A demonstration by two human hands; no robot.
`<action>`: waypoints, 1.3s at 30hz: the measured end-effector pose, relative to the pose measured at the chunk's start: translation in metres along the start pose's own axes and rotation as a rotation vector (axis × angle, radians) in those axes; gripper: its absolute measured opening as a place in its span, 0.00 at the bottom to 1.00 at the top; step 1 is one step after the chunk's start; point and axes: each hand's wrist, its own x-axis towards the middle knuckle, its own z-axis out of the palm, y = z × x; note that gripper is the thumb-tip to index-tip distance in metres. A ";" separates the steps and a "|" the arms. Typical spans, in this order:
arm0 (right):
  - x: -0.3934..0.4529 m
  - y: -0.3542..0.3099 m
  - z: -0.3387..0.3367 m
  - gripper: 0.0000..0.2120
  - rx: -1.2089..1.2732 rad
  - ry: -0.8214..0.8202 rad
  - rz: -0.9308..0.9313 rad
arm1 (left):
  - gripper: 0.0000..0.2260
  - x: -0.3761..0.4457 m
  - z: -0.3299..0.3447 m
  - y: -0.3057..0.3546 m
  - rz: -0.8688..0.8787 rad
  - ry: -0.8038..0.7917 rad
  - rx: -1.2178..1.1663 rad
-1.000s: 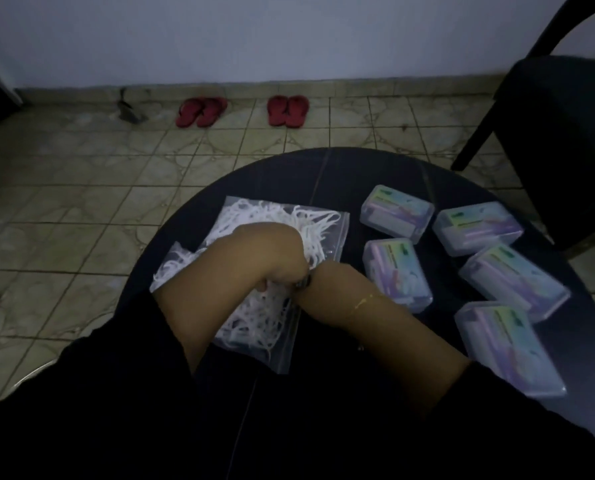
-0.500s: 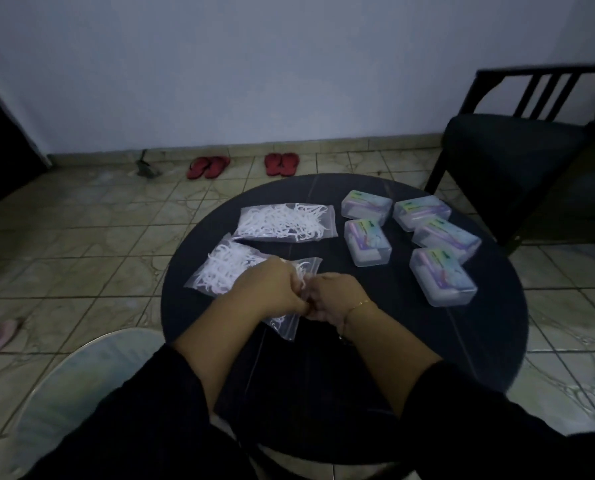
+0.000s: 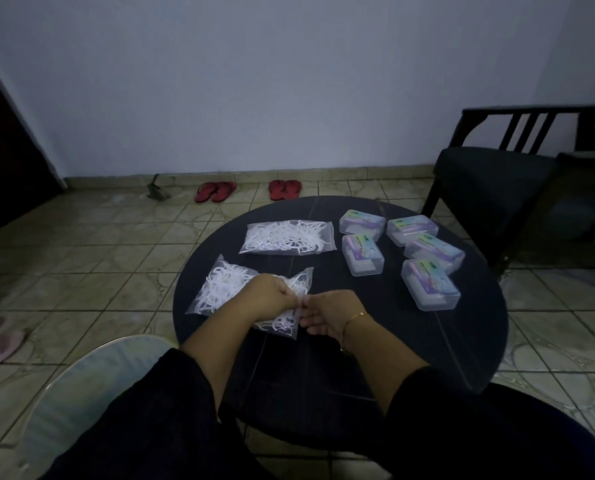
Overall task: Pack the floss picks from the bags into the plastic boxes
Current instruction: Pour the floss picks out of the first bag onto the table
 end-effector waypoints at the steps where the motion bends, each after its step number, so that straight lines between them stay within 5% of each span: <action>1: 0.001 0.000 0.000 0.14 -0.010 -0.007 0.011 | 0.07 0.001 0.000 0.000 -0.002 -0.007 -0.004; 16: 0.007 0.003 -0.005 0.14 0.061 -0.041 0.038 | 0.07 0.000 -0.005 0.000 -0.034 0.126 -0.119; 21: 0.002 -0.003 -0.015 0.11 -0.112 -0.068 0.080 | 0.08 -0.009 -0.021 -0.008 -0.039 0.230 -0.106; 27: 0.011 0.006 -0.022 0.09 -0.288 0.167 -0.069 | 0.10 -0.015 -0.029 -0.013 -0.002 0.253 -0.016; 35: 0.015 0.006 -0.020 0.08 -0.463 0.190 -0.236 | 0.10 -0.007 -0.028 -0.014 0.061 0.204 -0.098; 39: 0.016 0.007 -0.025 0.07 -0.345 0.183 -0.203 | 0.10 -0.007 -0.041 -0.014 0.127 0.176 -0.036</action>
